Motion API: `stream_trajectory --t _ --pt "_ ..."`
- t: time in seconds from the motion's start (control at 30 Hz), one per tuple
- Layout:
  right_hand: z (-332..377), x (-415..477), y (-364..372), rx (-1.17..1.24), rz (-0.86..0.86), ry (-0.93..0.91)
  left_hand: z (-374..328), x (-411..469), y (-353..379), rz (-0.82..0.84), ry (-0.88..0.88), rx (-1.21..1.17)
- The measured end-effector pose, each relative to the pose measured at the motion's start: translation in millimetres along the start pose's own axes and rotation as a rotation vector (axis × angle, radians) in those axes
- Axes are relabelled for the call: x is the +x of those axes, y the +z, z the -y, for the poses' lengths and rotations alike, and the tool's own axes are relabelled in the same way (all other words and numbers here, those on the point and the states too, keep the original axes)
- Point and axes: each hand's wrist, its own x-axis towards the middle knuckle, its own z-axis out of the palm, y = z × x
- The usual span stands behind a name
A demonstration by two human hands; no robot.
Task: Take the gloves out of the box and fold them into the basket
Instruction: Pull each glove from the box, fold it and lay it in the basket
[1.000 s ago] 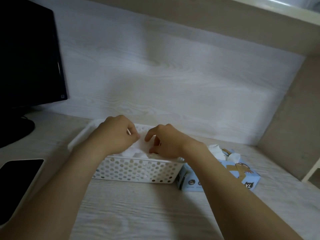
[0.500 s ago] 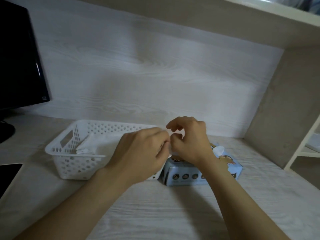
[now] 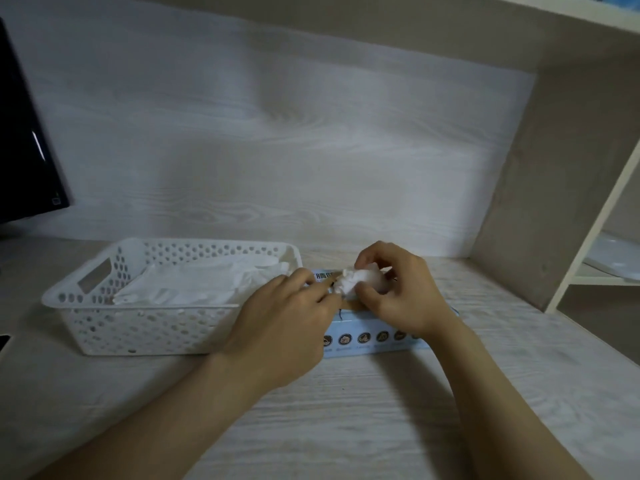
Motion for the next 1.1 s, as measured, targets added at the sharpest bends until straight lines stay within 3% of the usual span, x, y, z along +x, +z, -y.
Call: stream_trajectory --t 0.47,0.77,0.93,1.1 --pt "-4 5 22 -0.124 -0.324 -0.112 -3 6 2 -0.006 0.0 0.004" --pt "10 10 14 0.447 -0.556 0.348 -7 5 0 -0.042 -0.028 -0.049" --pt "16 9 17 0.561 -0.606 0.298 -11 9 -1 -0.054 -0.039 -0.004" --pt "24 10 14 0.516 -0.72 0.186 -10 8 0 0.006 -0.003 0.072"
